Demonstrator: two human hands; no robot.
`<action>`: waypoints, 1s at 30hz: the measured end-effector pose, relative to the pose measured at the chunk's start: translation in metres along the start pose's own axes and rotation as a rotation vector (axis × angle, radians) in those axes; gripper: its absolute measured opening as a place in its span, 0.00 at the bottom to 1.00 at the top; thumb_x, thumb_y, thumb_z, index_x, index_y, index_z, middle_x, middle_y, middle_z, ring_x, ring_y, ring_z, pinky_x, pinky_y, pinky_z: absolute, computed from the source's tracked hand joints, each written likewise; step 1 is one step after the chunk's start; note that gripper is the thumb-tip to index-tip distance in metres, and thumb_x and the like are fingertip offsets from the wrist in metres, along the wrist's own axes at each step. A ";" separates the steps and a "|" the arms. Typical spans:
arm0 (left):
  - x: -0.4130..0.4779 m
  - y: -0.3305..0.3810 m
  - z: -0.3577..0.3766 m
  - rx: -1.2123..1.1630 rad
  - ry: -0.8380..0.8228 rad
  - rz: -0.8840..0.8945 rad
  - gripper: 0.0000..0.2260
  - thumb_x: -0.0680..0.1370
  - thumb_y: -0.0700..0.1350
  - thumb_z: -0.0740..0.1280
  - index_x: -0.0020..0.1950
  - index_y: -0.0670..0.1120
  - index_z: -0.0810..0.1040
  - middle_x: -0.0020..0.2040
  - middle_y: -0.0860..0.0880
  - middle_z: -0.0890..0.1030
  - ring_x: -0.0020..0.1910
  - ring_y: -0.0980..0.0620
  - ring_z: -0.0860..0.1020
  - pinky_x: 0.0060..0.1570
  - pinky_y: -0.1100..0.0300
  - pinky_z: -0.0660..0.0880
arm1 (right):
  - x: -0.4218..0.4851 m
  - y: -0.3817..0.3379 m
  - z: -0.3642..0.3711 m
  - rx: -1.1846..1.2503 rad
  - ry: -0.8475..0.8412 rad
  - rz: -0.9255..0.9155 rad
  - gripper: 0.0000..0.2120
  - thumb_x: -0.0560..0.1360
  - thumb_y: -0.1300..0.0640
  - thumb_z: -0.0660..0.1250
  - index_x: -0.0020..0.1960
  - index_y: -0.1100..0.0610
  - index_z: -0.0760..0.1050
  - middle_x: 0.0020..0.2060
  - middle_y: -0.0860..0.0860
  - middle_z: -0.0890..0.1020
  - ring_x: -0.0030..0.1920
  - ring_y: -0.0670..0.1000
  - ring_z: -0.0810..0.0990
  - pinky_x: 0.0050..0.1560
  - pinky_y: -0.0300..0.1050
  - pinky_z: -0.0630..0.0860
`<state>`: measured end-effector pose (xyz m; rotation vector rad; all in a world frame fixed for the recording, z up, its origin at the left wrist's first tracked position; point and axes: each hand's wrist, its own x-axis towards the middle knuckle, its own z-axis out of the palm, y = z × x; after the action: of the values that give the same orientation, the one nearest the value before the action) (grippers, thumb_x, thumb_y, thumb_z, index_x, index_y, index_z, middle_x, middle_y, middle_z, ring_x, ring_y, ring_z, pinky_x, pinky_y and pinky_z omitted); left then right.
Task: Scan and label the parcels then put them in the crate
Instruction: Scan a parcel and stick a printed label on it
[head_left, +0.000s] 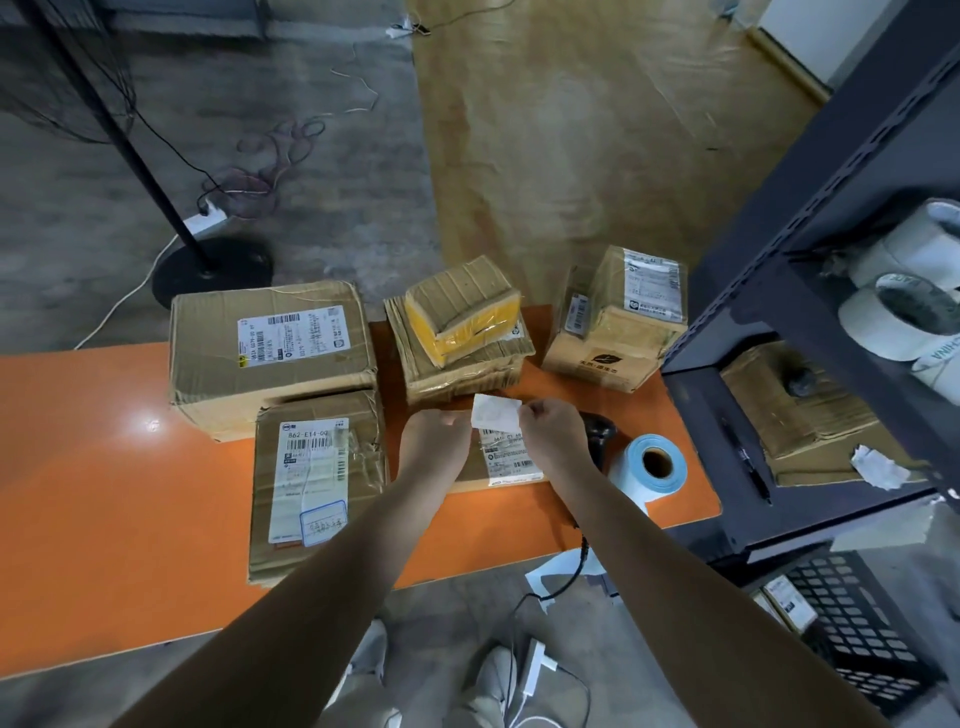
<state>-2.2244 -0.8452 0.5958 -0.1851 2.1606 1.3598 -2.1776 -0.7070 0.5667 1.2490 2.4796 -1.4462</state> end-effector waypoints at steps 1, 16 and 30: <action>0.000 -0.002 -0.002 0.037 0.000 0.006 0.07 0.77 0.42 0.59 0.44 0.47 0.76 0.38 0.45 0.76 0.33 0.51 0.71 0.34 0.58 0.67 | 0.001 0.001 0.001 -0.013 -0.004 0.012 0.10 0.81 0.55 0.60 0.45 0.57 0.77 0.33 0.50 0.77 0.28 0.47 0.73 0.21 0.35 0.64; 0.000 -0.022 -0.007 1.120 -0.138 0.372 0.17 0.77 0.33 0.60 0.67 0.39 0.71 0.62 0.43 0.73 0.62 0.44 0.70 0.54 0.53 0.72 | 0.008 0.014 0.037 -0.425 -0.256 -0.011 0.17 0.82 0.57 0.57 0.35 0.59 0.69 0.31 0.51 0.71 0.30 0.48 0.69 0.27 0.39 0.62; 0.012 -0.045 -0.009 1.310 -0.198 0.472 0.19 0.78 0.38 0.62 0.70 0.42 0.70 0.66 0.46 0.66 0.62 0.45 0.67 0.56 0.50 0.73 | 0.008 0.017 0.037 -0.676 -0.105 -0.028 0.14 0.79 0.46 0.64 0.45 0.56 0.78 0.38 0.51 0.80 0.42 0.54 0.82 0.29 0.40 0.66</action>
<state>-2.2193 -0.8721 0.5567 0.9428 2.5183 -0.0834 -2.1859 -0.7245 0.5304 0.9635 2.5666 -0.5484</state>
